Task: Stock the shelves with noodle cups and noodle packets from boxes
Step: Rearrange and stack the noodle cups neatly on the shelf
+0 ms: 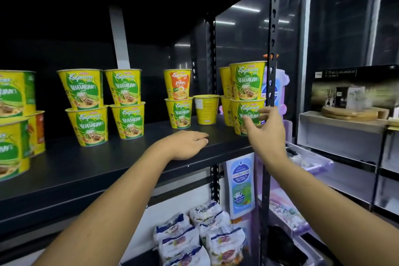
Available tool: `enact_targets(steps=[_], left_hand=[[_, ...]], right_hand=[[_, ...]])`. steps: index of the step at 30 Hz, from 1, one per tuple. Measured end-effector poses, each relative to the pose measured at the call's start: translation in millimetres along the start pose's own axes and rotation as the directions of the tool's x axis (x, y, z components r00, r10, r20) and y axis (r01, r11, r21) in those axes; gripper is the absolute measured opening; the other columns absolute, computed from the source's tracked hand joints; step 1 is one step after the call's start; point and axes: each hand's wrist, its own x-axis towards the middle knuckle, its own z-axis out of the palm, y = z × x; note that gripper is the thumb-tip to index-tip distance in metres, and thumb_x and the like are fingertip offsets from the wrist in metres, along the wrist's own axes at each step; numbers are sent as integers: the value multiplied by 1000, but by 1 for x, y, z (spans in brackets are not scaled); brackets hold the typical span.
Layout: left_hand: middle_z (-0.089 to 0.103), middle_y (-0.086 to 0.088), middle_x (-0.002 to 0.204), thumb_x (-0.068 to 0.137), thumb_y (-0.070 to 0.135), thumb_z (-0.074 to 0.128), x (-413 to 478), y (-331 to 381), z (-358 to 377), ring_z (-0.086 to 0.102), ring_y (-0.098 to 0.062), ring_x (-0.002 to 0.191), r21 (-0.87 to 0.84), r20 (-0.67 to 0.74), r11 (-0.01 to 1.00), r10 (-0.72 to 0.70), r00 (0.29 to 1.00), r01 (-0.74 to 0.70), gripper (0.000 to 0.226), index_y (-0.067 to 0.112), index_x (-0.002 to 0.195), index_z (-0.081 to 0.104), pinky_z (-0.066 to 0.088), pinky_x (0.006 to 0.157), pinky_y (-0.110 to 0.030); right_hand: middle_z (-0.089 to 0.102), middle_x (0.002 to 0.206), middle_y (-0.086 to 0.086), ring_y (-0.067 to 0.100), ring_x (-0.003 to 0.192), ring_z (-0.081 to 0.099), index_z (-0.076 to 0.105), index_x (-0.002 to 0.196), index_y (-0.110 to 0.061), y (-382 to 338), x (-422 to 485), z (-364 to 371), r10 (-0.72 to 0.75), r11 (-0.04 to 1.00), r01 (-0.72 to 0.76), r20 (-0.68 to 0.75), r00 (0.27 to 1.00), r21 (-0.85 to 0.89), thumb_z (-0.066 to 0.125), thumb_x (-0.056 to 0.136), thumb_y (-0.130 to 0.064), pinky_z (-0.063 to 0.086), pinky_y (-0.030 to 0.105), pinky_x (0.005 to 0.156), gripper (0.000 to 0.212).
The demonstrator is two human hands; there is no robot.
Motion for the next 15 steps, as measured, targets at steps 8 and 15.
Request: enact_targets(steps=[8,15], left_hand=[[32,7,167,111,47,30,-4,3,0,27,-20,153,10,-12,1000,2,1000,-2,51,31,159,38,21,124,-36],[34,5,166,111,46,31,-7,5,-2,30,-21,152,-1,-12,1000,6,1000,-6,52,29,159,38,23,123,-35]], right_hand=[[57,115,-14,12,107,61,24,152,-23,6,26,-1,113,991,-126,193,975,55,86,80,-42,52,39,99,96],[66,114,-7,16,108,64,39,146,-25,3,23,-2,117,993,-116,222,968,-19,83,79,-55,54,41,98,85]])
